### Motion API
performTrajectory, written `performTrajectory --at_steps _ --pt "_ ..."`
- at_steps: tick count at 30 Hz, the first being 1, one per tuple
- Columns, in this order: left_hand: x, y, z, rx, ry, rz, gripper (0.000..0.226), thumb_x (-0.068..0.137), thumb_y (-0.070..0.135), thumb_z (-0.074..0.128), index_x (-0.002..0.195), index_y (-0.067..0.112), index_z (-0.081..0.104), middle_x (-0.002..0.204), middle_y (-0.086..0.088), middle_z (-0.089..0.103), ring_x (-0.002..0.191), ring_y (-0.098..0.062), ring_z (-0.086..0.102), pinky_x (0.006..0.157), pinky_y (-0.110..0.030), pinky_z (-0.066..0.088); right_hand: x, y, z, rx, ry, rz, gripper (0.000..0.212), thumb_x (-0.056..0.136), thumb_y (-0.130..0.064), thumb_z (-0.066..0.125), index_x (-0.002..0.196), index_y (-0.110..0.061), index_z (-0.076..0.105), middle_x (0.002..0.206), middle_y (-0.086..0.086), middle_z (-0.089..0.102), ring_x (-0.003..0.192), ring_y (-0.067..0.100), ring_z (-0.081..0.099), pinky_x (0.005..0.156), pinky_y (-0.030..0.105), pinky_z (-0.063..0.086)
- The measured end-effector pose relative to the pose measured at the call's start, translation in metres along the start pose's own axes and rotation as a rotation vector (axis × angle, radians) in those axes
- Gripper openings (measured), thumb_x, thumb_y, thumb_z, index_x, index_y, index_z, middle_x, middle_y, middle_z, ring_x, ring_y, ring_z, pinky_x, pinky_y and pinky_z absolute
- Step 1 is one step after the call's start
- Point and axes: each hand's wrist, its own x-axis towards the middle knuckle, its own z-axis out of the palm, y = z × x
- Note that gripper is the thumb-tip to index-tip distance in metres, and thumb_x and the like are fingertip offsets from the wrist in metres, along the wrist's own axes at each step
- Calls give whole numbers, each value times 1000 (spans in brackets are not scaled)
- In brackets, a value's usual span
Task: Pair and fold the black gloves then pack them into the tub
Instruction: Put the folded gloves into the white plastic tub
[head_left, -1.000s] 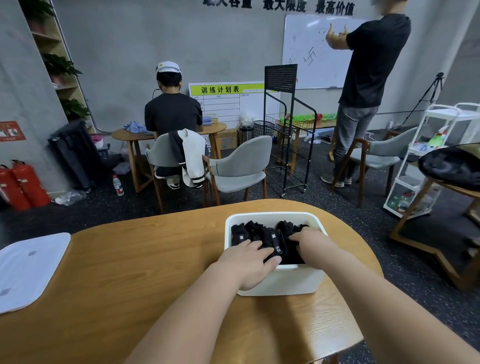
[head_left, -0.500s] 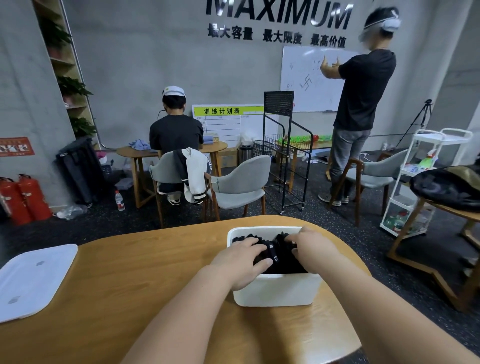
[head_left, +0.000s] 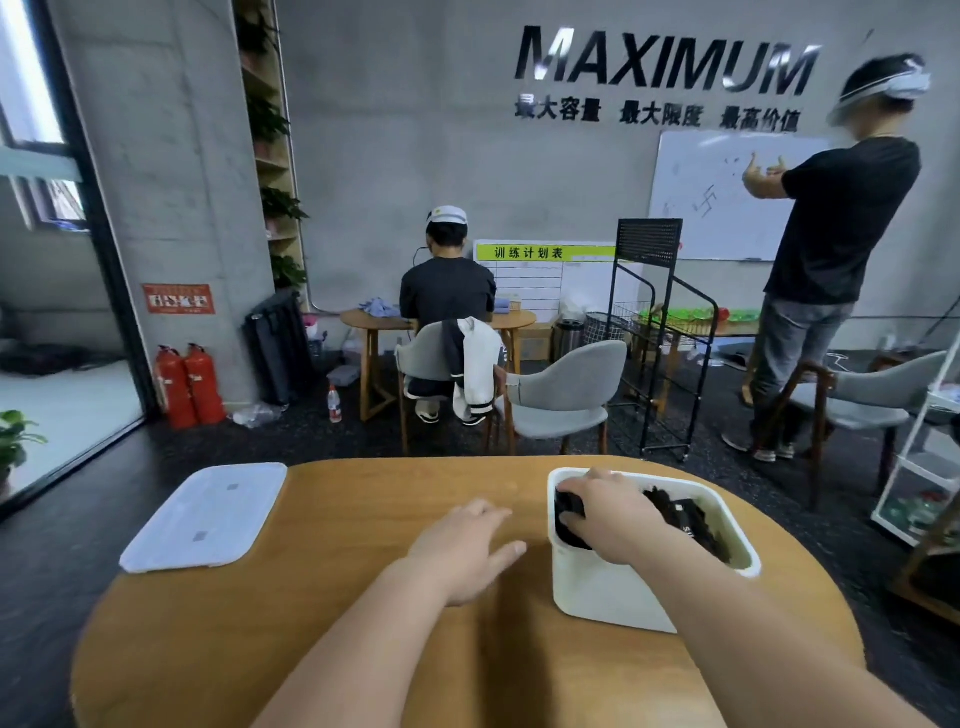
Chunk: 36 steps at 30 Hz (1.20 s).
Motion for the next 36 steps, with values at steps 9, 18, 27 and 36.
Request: performTrajectory --at_steps 9,18,27,36 --pt "-60 -82 22 -72 20 -211 68 105 68 40 164 34 33 166 9 34 150 -18 37 120 -42 39 10 -82 47 67 -44 -166 55 102 -44 58 155 -38 45 156 2 42 148 29 35 116 45 42" --pt "-106 -151 56 -84 26 -369 65 105 65 41 162 32 38 163 8 35 150 -16 34 124 -36 34 13 -158 90 109 -137 -301 58 106 -45 54 161 -36 36 159 0 39 150 30 33 120 44 38" --pt "-137 -207 70 -34 111 -509 61 108 60 38 162 33 34 171 5 22 158 -17 16 128 -39 27 33 -217 140 191 -244 -381 63 106 -48 54 162 -36 31 164 -8 29 155 25 23 123 39 32" --pt "-139 -264 76 29 162 -619 63 109 61 34 164 32 29 173 1 16 161 -22 11 129 -41 23 60 -260 204 149 -219 -451 68 105 -62 42 164 -37 21 176 -7 2 162 23 -2 130 47 20"
